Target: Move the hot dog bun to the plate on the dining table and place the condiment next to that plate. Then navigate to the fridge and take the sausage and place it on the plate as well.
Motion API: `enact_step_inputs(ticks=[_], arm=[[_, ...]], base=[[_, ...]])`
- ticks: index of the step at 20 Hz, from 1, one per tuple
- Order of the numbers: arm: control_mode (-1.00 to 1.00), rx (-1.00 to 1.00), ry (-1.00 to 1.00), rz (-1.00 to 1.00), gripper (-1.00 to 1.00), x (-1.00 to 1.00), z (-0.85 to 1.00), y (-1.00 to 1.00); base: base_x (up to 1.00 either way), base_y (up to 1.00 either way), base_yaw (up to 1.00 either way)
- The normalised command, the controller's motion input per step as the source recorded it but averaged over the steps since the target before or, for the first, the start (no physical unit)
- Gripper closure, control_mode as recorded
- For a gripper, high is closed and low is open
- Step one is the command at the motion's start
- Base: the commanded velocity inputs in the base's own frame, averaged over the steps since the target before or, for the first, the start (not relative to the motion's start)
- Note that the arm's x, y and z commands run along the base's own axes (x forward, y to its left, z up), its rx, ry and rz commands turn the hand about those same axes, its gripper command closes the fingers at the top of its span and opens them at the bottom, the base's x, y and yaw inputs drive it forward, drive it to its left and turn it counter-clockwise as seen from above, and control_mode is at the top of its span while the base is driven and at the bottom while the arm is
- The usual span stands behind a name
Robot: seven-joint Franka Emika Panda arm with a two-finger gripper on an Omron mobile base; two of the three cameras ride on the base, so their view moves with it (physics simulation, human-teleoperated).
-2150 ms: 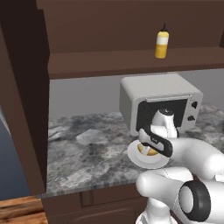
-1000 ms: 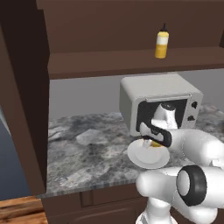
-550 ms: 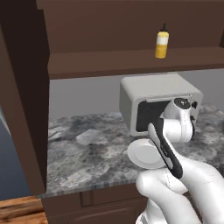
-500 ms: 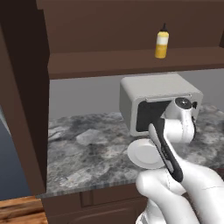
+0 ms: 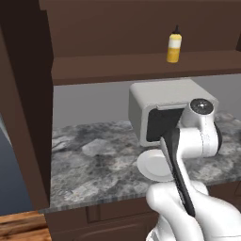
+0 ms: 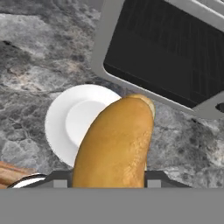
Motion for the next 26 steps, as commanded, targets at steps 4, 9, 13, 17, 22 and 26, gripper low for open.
enact_step_inputs(ticks=[4, 9, 13, 17, 22, 26], arm=[[-1.00, 0.11, 0.02, -0.17, 1.00, -0.40, 0.75, -0.01], [1.00, 0.02, 0.00, -0.04, 1.00, -0.19, 0.19, 0.00], [1.00, 0.00, 0.00, 0.00, 1.00, 0.00, 0.00, 0.00], [1.00, 0.00, 0.00, 0.00, 1.00, 0.00, 0.00, 0.00], [1.00, 0.00, 0.00, 0.00, 1.00, 0.00, 0.00, 0.00], [1.00, 0.00, 0.00, 0.00, 1.00, 0.00, 0.00, 0.00]], base=[[0.00, 0.00, 0.00], [-0.33, -0.01, -0.03], [-1.00, -0.15, -0.14], [-1.00, -0.05, -0.06], [-0.69, -0.03, 0.58], [-0.46, 0.00, 0.84]])
